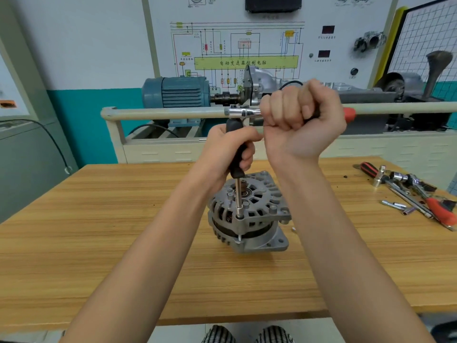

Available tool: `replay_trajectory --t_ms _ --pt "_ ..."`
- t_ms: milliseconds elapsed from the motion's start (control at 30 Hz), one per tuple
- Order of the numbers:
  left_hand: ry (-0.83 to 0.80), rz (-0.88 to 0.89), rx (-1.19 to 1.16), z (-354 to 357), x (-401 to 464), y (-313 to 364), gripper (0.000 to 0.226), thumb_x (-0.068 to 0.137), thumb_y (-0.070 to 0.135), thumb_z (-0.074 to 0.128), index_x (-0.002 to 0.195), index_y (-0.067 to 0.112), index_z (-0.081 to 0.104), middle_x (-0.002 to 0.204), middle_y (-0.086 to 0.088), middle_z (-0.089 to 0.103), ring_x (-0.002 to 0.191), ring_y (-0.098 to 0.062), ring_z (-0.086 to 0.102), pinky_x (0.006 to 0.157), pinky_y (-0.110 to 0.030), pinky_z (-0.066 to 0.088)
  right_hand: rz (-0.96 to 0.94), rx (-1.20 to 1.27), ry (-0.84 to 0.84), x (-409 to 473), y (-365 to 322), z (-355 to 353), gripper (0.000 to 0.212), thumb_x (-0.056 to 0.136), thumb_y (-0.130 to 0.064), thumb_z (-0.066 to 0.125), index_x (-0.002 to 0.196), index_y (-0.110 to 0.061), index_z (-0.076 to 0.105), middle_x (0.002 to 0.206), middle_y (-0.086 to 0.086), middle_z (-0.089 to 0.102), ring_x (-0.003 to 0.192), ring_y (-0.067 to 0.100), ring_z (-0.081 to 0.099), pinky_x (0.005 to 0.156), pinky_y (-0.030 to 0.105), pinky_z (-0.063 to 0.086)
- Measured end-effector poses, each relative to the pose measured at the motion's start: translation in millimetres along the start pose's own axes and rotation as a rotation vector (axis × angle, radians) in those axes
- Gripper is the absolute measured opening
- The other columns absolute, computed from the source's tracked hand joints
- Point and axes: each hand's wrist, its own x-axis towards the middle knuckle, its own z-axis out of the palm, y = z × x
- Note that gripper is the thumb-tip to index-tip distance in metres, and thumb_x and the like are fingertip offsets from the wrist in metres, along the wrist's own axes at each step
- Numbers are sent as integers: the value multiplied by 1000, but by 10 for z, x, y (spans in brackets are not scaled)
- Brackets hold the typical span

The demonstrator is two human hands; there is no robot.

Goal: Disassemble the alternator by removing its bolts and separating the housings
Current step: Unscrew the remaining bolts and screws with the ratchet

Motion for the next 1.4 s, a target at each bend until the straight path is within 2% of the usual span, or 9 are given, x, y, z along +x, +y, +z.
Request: replay_trajectory --t_ms 167,267,433,533,667,833,933,1167,1400 --pt "-243 -60 -158 12 57 12 35 74 10 56 44 19 41 37 4 32 30 -9 25 36 -17 23 284 369 299 213 -27 -234 39 76 -13 39 38 -14 32 31 -2 21 40 11 5 40 21 17" --pt "-239 -122 -166 17 49 6 38 75 9 51 44 21 33 35 8 24 27 -4 16 35 -13 13 287 387 352 234 1 -247 38 76 -13 38 38 -14 31 30 -3 21 40 11 5 40 20 16" --pt "136 -21 -11 139 52 -10 48 84 -4 49 48 22 29 38 7 23 33 -10 14 39 -13 16 18 96 97 13 37 -73 45 85 -8 34 41 -19 36 35 -7 25 38 11 13 42 24 23" --pt "355 109 161 246 47 -63 43 84 -4 56 53 16 34 48 -1 33 48 -17 25 44 -22 20 -362 -331 -75 -214 160 63 37 84 -7 41 51 -23 41 45 -10 34 41 7 26 47 27 23" --pt "352 280 235 281 -37 -90 30 85 9 53 57 7 43 51 -3 37 53 -19 34 48 -28 25 -548 -658 -134 -370 229 128 29 81 -9 44 60 -29 38 58 -11 39 48 8 31 50 28 23" --pt "260 92 95 160 1 -11 46 82 -6 55 52 18 31 40 6 29 36 -9 22 39 -17 20 -256 -195 -125 -152 102 118 34 75 -5 46 45 -21 42 39 -10 30 36 5 24 47 24 17" --pt "115 34 61 87 -6 -4 44 81 -8 55 53 18 33 40 5 28 35 -11 22 40 -18 20 -48 -14 -13 -35 4 30 43 81 -7 38 40 -22 32 35 -6 18 37 9 12 43 22 20" --pt "-265 -138 -74 -22 4 50 40 77 8 55 43 18 37 36 4 28 29 -9 22 36 -17 22 276 426 324 214 -8 -222 41 78 -12 37 37 -15 32 31 -3 22 39 11 6 38 21 17" --pt "80 -81 81 115 -4 30 52 83 -4 44 41 22 26 37 4 19 33 -10 11 40 -13 16 86 225 163 5 -2 -93 44 84 -11 35 40 -18 36 34 -5 23 40 13 10 43 24 20"
